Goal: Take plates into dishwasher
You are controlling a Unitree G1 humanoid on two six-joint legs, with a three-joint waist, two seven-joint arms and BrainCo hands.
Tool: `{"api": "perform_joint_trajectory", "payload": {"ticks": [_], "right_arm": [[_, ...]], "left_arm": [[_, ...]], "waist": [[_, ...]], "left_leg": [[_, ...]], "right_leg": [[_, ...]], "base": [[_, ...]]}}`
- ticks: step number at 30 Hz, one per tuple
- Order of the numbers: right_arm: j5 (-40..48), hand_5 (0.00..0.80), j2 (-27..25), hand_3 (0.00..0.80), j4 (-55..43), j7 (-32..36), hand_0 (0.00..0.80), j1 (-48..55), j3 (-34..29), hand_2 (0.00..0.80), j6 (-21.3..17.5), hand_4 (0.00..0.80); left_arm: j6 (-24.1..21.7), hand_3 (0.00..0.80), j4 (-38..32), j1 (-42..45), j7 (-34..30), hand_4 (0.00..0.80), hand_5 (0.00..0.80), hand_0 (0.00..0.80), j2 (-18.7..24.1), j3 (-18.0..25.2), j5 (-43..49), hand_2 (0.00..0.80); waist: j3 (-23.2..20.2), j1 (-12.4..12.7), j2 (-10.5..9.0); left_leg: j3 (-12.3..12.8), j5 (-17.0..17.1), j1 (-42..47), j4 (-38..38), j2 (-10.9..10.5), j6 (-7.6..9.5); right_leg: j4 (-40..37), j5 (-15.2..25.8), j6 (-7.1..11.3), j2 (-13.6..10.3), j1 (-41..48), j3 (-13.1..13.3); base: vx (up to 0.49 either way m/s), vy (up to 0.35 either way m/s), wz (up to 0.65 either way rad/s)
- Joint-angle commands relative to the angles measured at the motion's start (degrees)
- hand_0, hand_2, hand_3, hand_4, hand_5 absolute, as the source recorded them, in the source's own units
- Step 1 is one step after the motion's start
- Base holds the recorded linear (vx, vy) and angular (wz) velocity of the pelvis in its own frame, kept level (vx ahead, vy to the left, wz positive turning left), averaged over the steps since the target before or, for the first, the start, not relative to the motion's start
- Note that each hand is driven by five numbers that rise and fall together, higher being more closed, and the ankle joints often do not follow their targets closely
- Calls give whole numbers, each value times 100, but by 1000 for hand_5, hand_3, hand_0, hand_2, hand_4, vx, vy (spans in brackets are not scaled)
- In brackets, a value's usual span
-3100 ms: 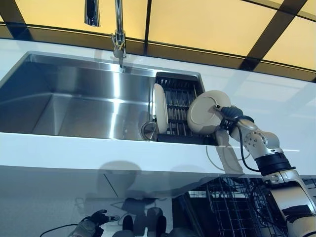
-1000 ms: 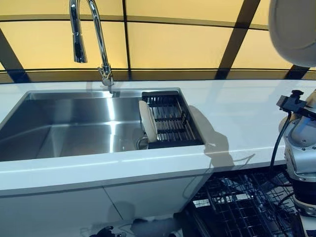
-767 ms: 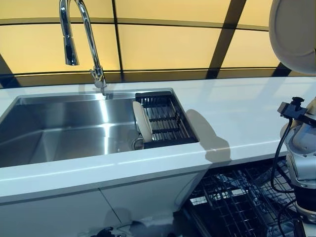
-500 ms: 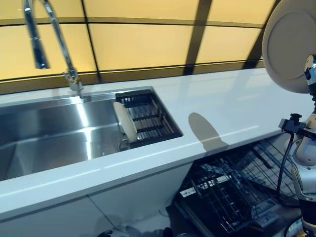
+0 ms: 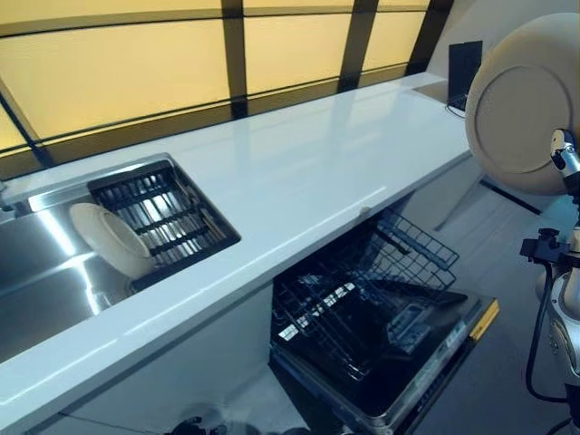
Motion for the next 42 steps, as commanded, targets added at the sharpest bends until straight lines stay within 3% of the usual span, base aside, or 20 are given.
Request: {"api": "perform_joint_trajectory", "payload": {"ticks": [1, 6, 12, 19, 30, 42], "right_arm": [[403, 800, -75, 800, 120, 174, 800, -349, -197, 800, -113, 800], [374, 800, -189, 800, 205, 382, 800, -346, -169, 800, 113, 800], [211, 800, -199, 800, 327, 848, 800, -253, -10, 800, 340, 800], [-48, 800, -224, 800, 456, 1666, 800, 60, 290, 800, 648, 800], [-864, 800, -498, 800, 625, 2801, 800, 467, 798, 800, 1163, 800], [-1174, 800, -199, 800, 1111, 3014, 800, 381, 1531, 800, 1477, 800]], "left_arm": [[-153, 0, 73, -195, 115, 0, 0, 0, 186, 172, -187, 0], [-264, 0, -15, -188, 154, 0, 0, 0, -22, 80, -104, 0], [-273, 0, -31, -193, 119, 0, 0, 0, -135, 84, -132, 0], [-253, 0, -5, -230, 96, 0, 0, 0, -120, 71, -185, 0], [-157, 0, -184, -306, 41, 0, 0, 0, 27, 33, -101, 0], [-49, 0, -345, -355, 52, 0, 0, 0, 53, -18, -26, 0]], "waist": [[22, 86, -99], [110, 36, -144], [138, -82, -62], [160, -190, 15], [326, -196, 30], [439, -70, 37]], "left_leg": [[-37, -1087, 141, 308, -199, 378], [-232, -847, -73, 401, -52, 132], [-270, -529, -83, 124, 19, -56], [-202, -369, -86, -21, 78, -165], [-219, -373, -147, -21, 24, -171], [-299, -402, -156, -21, -44, -134]], "right_leg": [[321, -509, -273, 325, 333, -37], [101, -500, -572, 478, 356, 108], [-56, -443, -707, 569, 278, 65], [-186, -389, -723, 608, 242, 12], [-195, -370, -648, 577, 142, -46], [-209, -354, -579, 538, 178, -131]], "base": [[-232, -462, -31], [-213, -327, 3], [-151, -142, 3], [-69, -24, 8], [-3, 16, 4], [28, 13, 4]]}}
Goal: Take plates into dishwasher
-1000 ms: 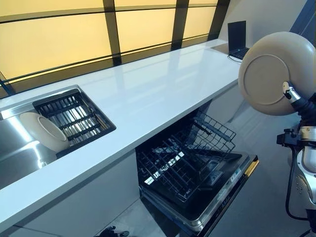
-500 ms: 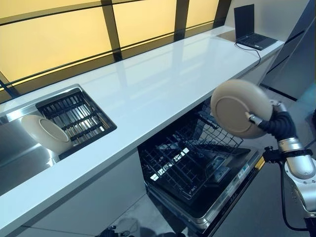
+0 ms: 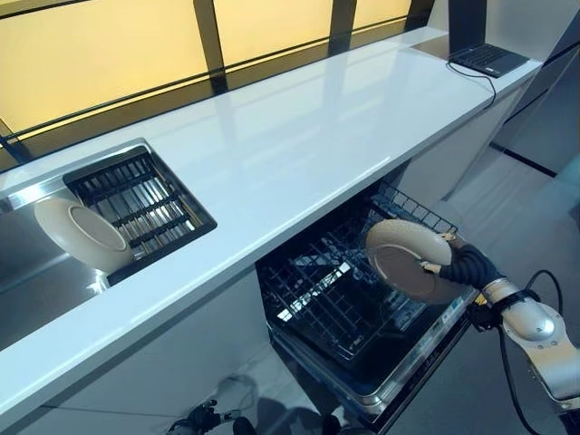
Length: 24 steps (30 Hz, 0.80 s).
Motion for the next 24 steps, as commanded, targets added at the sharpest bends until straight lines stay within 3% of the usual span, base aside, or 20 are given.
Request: {"api": "perform_joint_trajectory", "payload": {"ticks": [1, 13, 24], "right_arm": [[-66, 800, 234, 800, 84, -135, 800, -411, 31, 800, -122, 800], [-465, 800, 1066, 800, 1221, -1063, 800, -867, 954, 800, 114, 800], [-752, 800, 1731, 800, 2280, -2162, 800, -1481, 1382, 800, 447, 800]], "left_arm": [[16, 0, -82, -205, 26, 0, 0, 0, 330, -15, -31, 0], [152, 0, -182, -197, 8, 0, 0, 0, 317, -160, 130, 0], [193, 0, -308, -212, -90, 0, 0, 0, 232, -390, 271, 0]], "waist": [[52, 147, -326], [158, 349, -218], [235, 498, -50]], "left_leg": [[68, -621, 87, -9, -35, -48], [-117, -618, 27, -9, -74, -39], [-313, -598, -4, -9, -120, -22]], "right_leg": [[310, -562, -236, 348, 5, -21], [439, -680, -261, 324, 35, -166], [559, -782, -308, 258, 35, -249]], "base": [[30, -5, 5], [47, -21, 7], [56, -13, 6]]}}
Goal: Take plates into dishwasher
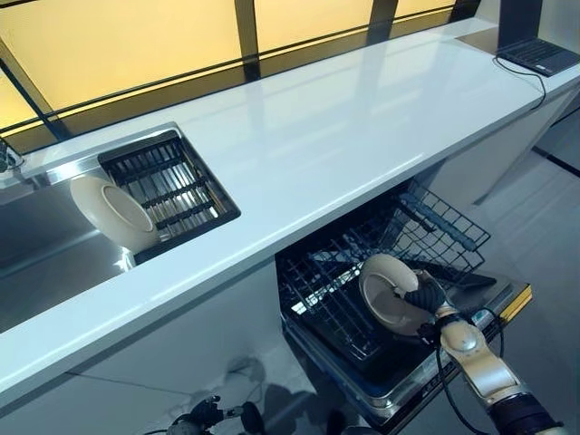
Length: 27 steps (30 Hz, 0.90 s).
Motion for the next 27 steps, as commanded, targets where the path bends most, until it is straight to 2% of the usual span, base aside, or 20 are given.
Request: {"api": "perform_joint_trajectory", "payload": {"ticks": [1, 11, 27], "right_arm": [[-277, 800, 308, 800, 212, -589, 800, -697, 159, 800, -57, 800], [-477, 800, 599, 800, 831, -1343, 800, -1346, 391, 800, 273, 800], [-1262, 800, 533, 800, 1628, -1503, 800, -2239, 910, 800, 682, 800]], "left_arm": [[-11, 0, -5, -205, -51, 0, 0, 0, 205, -228, 222, 0], [31, 0, -39, -370, -134, 0, 0, 0, 164, -446, 251, 0], [73, 0, -27, -617, -236, 0, 0, 0, 166, -708, 330, 0]], "waist": [[3, 145, -168], [89, 283, -37], [216, 485, 64]], "left_leg": [[-30, -652, 52, 3, -88, -71], [-268, -628, -25, 3, -157, -59], [-560, -607, -121, 3, -257, -33]], "right_leg": [[587, -768, -337, 274, -73, 43], [723, -846, -381, 194, -149, -4], [861, -872, -378, 95, -299, -75]], "base": [[54, 1, 1], [35, 10, 9], [2, 10, 7]]}}
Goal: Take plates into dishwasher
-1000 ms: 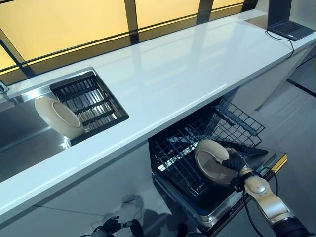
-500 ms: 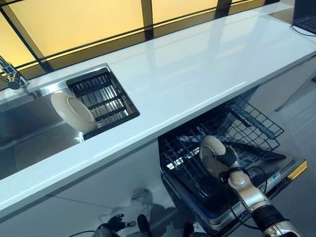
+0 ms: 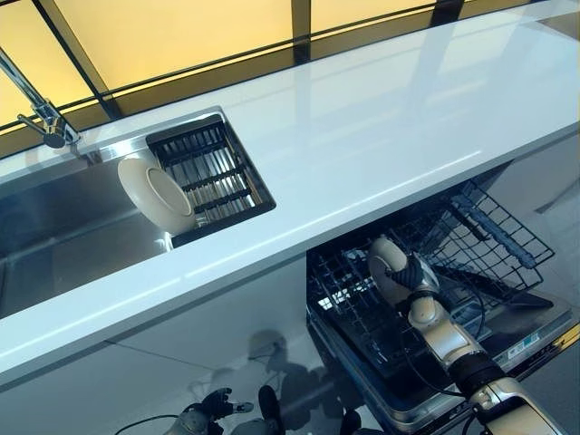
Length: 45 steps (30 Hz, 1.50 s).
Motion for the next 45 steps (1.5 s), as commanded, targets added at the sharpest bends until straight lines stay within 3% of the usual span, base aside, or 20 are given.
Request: {"api": "perform_joint_trajectory", "payload": {"ticks": [1, 10, 17, 31, 39, 45], "right_arm": [[-480, 800, 14, 800, 192, -242, 800, -749, 153, 800, 28, 800], [-732, 800, 60, 800, 606, -273, 800, -1030, 459, 800, 380, 800], [-321, 800, 224, 800, 848, -522, 800, -1191, 553, 800, 483, 800], [226, 800, 773, 800, 842, -770, 800, -1085, 727, 800, 411, 800], [807, 800, 1069, 800, 831, -785, 800, -932, 795, 800, 276, 800], [713, 800, 1181, 800, 877, -667, 800, -890, 874, 800, 233, 800]], "left_arm": [[-46, 0, 67, -361, -80, 0, 0, 0, 174, -223, 116, 0], [-31, 0, 66, -554, -122, 0, 0, 0, 206, -330, 81, 0], [-57, 0, 62, -717, -84, 0, 0, 0, 169, -431, -30, 0], [-115, 0, 49, -835, 17, 0, 0, 0, -29, -538, -262, 0], [-93, 0, 40, -856, 94, 0, 0, 0, -123, -571, -361, 0], [-102, 0, 82, -883, 117, 0, 0, 0, -177, -592, -415, 0]], "waist": [[66, 86, -185], [174, 144, -107], [297, 148, 9], [455, 65, 266], [488, 26, 335], [501, 4, 363]], "left_leg": [[-161, -647, -11, -12, -124, -85], [-254, -645, -80, -12, -170, -55], [-294, -626, -184, -12, -194, -8], [-301, -633, -220, -12, -254, -1], [-270, -652, -197, -12, -274, 10], [-258, -652, -181, -12, -278, 10]], "right_leg": [[854, -789, -417, 163, -390, 103], [909, -769, -395, 119, -506, 59], [982, -760, -429, 90, -672, 14], [1132, -797, -455, 19, -882, 68], [1196, -831, -464, -2, -938, 89], [1249, -853, -465, -17, -972, 93]], "base": [[-5, 22, 14], [-10, 11, 6], [-20, 10, 4], [0, 8, 1], [0, 3, 0], [2, 6, -2]]}}
